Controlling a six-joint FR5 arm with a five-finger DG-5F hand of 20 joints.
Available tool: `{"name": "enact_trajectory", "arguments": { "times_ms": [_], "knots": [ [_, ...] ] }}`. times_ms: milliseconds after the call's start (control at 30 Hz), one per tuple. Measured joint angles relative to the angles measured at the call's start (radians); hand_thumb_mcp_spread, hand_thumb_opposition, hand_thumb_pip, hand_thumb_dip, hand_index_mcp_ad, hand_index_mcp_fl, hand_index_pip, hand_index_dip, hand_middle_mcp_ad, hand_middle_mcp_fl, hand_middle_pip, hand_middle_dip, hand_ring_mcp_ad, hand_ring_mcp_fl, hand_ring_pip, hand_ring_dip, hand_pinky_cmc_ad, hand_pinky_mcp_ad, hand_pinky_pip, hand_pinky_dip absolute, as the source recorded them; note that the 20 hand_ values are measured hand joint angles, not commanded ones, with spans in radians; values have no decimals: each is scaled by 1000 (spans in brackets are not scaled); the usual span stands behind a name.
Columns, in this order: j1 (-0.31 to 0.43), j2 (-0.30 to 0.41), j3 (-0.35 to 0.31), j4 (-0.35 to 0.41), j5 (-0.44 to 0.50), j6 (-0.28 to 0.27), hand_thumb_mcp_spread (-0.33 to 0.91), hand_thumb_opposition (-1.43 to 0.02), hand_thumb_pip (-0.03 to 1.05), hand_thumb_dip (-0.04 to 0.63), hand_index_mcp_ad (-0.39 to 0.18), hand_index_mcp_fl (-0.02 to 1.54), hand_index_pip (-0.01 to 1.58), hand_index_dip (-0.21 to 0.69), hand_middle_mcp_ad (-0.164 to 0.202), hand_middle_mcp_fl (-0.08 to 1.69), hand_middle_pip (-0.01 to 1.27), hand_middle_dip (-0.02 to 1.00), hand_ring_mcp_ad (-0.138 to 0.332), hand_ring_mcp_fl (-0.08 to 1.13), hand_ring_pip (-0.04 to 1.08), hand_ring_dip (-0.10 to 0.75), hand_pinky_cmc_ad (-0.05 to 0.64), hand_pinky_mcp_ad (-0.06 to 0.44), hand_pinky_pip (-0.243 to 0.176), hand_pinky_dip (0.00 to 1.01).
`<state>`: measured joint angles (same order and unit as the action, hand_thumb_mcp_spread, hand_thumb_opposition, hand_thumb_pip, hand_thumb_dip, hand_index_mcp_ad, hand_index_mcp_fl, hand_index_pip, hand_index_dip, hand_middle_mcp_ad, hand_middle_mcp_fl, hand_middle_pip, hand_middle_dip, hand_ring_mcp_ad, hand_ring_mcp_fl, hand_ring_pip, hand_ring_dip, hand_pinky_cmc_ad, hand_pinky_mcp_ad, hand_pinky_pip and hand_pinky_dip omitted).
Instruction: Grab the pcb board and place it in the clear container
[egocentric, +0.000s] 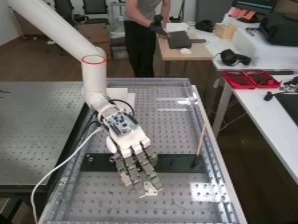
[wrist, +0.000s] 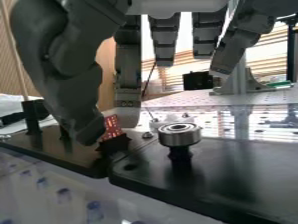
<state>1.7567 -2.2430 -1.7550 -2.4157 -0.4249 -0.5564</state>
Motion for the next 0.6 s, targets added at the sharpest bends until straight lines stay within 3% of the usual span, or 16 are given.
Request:
{"name": "enact_trajectory", "arguments": {
  "times_ms": [200,300,600],
  "knots": [
    [-3,0,-2,6,0,-2,370,-852,665,236,-40,265,1545,110,91,38,138,106,227,0,61,-21,314,178,-122,545],
    [-6,3,-6,16,1,-11,367,-853,616,234,-56,340,1546,112,94,38,138,110,229,0,70,-14,314,178,-122,545],
    [-11,10,-15,29,2,-15,367,-850,597,237,-70,335,1546,112,82,40,138,110,216,0,70,-17,314,183,-122,545]
  ]
}}
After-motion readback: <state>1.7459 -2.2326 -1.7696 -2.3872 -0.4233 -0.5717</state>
